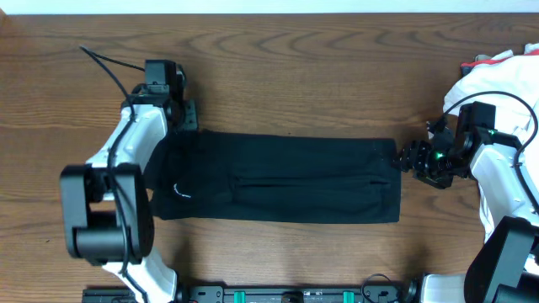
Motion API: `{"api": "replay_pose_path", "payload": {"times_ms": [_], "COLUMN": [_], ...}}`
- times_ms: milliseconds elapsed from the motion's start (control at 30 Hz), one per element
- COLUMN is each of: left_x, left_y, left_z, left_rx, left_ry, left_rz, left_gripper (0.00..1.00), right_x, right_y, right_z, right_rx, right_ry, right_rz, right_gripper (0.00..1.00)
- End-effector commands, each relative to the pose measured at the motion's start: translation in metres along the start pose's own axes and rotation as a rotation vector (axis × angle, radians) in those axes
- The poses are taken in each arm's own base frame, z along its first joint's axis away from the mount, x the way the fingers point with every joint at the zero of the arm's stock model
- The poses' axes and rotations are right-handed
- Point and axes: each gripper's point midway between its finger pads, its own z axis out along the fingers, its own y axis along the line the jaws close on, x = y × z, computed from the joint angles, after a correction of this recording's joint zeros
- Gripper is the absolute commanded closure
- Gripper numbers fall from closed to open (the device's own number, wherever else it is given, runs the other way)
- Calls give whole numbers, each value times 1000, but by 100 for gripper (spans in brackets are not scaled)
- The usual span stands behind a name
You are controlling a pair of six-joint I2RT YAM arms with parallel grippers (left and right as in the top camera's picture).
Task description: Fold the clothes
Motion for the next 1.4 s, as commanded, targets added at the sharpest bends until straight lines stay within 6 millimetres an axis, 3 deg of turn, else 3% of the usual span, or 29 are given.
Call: {"api": "replay_pose_path", "payload": {"times_ms": [0, 33, 100, 133, 367, 667, 767, 800, 867, 933, 1000, 1067, 1100, 1133, 1367], "left_x": [9, 9, 9, 10, 12, 10, 11, 11, 12, 13, 13, 11, 8, 6, 6], "left_y": [-5, -5, 0, 2, 48, 76, 79, 81, 85, 91, 95, 86, 80, 72, 60], "left_z": [13, 15, 15, 15, 3, -5, -5, -5, -5, -7, -10, -12, -14, -16, -17], "left_rx": [36, 35, 11, -1, -182, -204, -210, -212, -215, -221, -222, -158, -119, -74, -11], "left_ry": [32, 31, 32, 33, 36, 18, 19, 19, 21, 24, 21, 14, 10, 4, 9], "left_rz": [19, 21, 21, 20, -93, -219, -211, -215, -224, -239, -267, -273, -263, -239, -223], "left_gripper": [53, 60, 92, 94, 94, 93, 76, 75, 76, 88, 90, 83, 66, 61, 37], "right_x": [-4, -4, -4, -4, -4, -4, -5, -5, -5, -5, -5, -5, -5, -6, -7], "right_y": [3, 3, 3, 3, 3, 3, 3, 3, 3, 3, 3, 3, 3, 3, 3], "right_z": [-7, -7, -7, -7, -7, -7, -7, -7, -7, -7, -7, -7, -7, -7, -7], "right_rx": [-12, -11, -11, -11, -11, -11, -12, -12, -12, -11, -11, -12, -11, -12, -13], "right_ry": [-27, -27, -27, -27, -27, -27, -28, -30, -31, -31, -31, -30, -30, -33, -36], "right_rz": [-6, -6, -6, -6, -6, -6, -6, -7, -8, -7, -8, -8, -8, -9, -10], "right_gripper": [32, 32, 32, 32, 32, 32, 32, 33, 32, 32, 32, 32, 32, 32, 32]}}
